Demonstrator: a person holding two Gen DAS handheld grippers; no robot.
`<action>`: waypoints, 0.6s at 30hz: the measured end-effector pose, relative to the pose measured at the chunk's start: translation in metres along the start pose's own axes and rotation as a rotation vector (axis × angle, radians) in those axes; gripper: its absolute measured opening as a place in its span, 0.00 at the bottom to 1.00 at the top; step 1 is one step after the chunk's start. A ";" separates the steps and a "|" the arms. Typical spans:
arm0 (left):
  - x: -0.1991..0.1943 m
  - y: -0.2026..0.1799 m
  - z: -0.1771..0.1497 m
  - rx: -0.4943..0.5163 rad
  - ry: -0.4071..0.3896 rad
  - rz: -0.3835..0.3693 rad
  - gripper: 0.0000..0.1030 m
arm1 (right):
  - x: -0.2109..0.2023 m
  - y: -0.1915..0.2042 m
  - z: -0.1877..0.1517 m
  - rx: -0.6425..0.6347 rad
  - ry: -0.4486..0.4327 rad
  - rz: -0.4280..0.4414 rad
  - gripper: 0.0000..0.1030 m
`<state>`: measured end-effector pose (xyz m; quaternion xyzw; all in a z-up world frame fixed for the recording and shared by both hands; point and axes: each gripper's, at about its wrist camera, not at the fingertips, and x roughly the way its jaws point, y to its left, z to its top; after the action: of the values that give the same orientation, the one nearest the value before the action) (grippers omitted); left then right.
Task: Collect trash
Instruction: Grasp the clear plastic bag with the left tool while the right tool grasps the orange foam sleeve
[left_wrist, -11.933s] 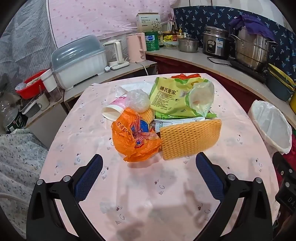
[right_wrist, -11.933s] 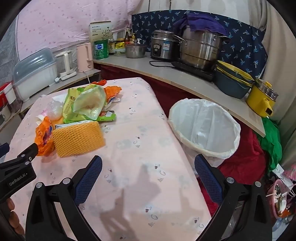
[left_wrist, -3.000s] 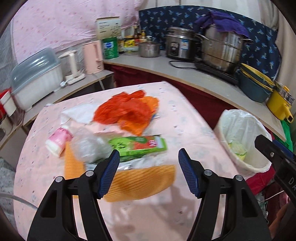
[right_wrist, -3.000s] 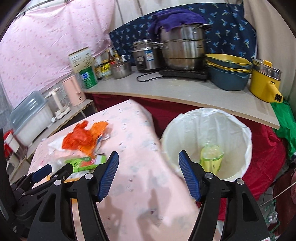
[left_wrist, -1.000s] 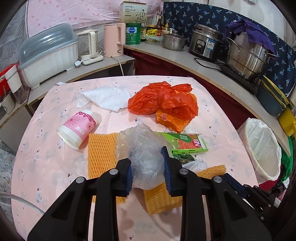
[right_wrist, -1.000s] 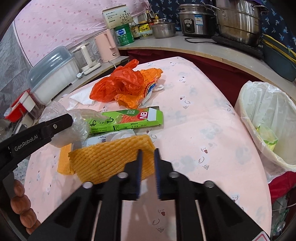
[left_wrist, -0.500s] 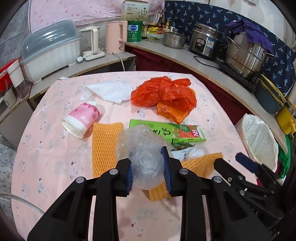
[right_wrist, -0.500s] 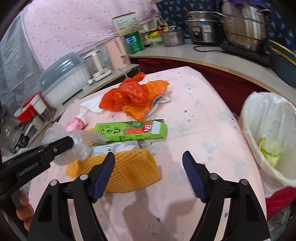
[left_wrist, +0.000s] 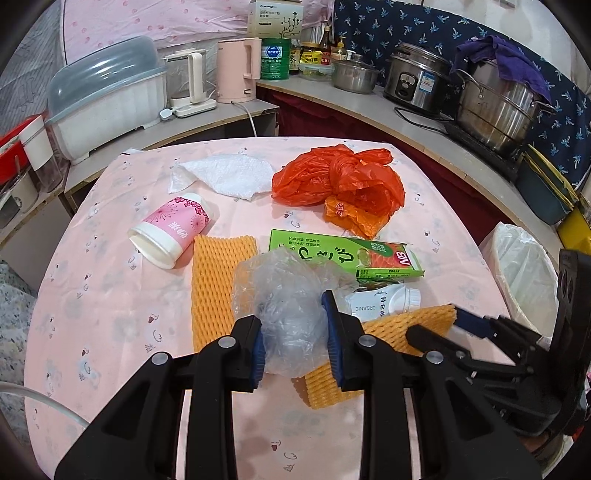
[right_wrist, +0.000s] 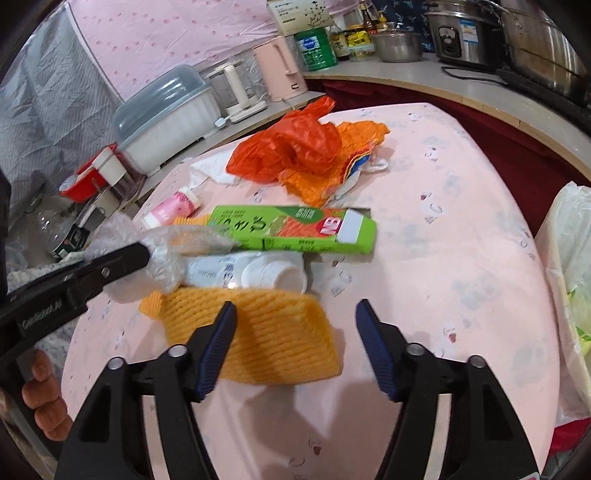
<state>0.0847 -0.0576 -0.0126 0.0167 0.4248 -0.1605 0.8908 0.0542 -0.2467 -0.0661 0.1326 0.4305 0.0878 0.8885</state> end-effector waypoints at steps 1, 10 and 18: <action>0.000 0.000 0.000 0.001 0.000 0.000 0.25 | 0.000 0.002 -0.003 -0.007 0.008 -0.002 0.42; -0.011 -0.013 -0.003 0.012 -0.014 -0.013 0.25 | -0.030 0.010 -0.019 0.006 -0.025 -0.069 0.10; -0.027 -0.043 0.002 0.059 -0.052 -0.048 0.25 | -0.085 -0.001 -0.018 0.040 -0.133 -0.263 0.09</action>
<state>0.0569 -0.0917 0.0138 0.0288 0.3969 -0.1949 0.8965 -0.0121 -0.2676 -0.0135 0.0980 0.3859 -0.0470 0.9161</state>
